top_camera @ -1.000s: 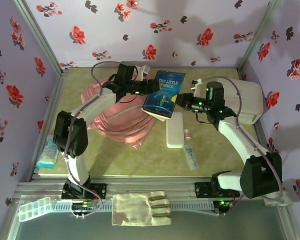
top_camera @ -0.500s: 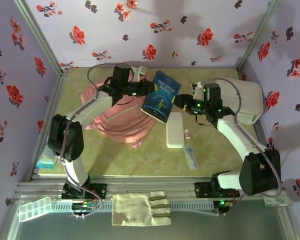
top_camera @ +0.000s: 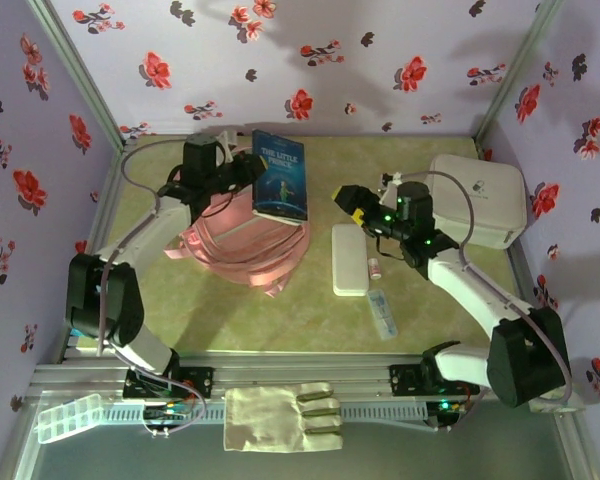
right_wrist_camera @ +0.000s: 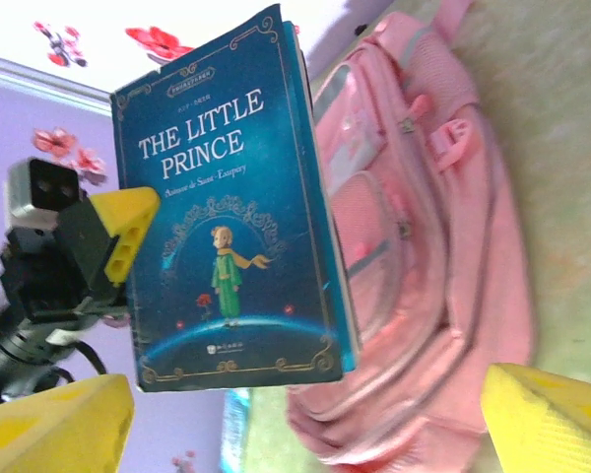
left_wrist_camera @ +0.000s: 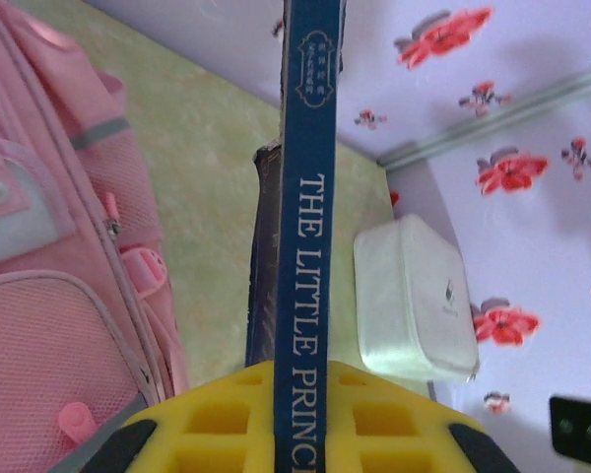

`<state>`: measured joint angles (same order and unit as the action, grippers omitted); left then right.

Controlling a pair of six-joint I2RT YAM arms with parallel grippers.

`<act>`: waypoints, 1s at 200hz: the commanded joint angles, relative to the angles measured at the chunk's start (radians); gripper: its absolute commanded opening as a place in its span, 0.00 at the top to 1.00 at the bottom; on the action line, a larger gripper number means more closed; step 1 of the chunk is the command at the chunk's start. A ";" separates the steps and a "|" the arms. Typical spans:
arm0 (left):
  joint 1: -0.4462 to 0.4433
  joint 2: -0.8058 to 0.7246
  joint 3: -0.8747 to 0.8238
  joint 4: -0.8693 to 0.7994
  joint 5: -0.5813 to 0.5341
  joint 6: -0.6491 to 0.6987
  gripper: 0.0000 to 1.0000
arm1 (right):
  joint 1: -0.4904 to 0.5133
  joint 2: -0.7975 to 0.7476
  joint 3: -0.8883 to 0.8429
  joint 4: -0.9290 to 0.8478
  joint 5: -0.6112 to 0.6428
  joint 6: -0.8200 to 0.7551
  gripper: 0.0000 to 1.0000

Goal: Pack the student bag

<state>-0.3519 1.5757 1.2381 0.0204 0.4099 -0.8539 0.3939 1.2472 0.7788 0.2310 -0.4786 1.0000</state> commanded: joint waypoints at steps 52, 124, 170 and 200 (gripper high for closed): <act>-0.008 -0.072 -0.091 0.412 -0.202 -0.369 1.00 | 0.205 0.206 0.073 0.416 0.189 0.367 0.03; -0.027 -0.068 -0.121 0.496 -0.215 -0.474 1.00 | 0.294 0.380 0.160 0.687 0.320 0.569 0.05; -0.030 -0.079 -0.126 0.503 -0.221 -0.470 1.00 | 0.303 0.419 0.181 0.752 0.356 0.606 0.24; -0.031 -0.088 -0.121 0.479 -0.220 -0.439 1.00 | 0.312 0.405 0.162 0.766 0.403 0.562 0.36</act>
<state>-0.3752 1.5246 1.1103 0.4156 0.2012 -1.3067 0.6933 1.6539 0.9382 0.9230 -0.1394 1.5818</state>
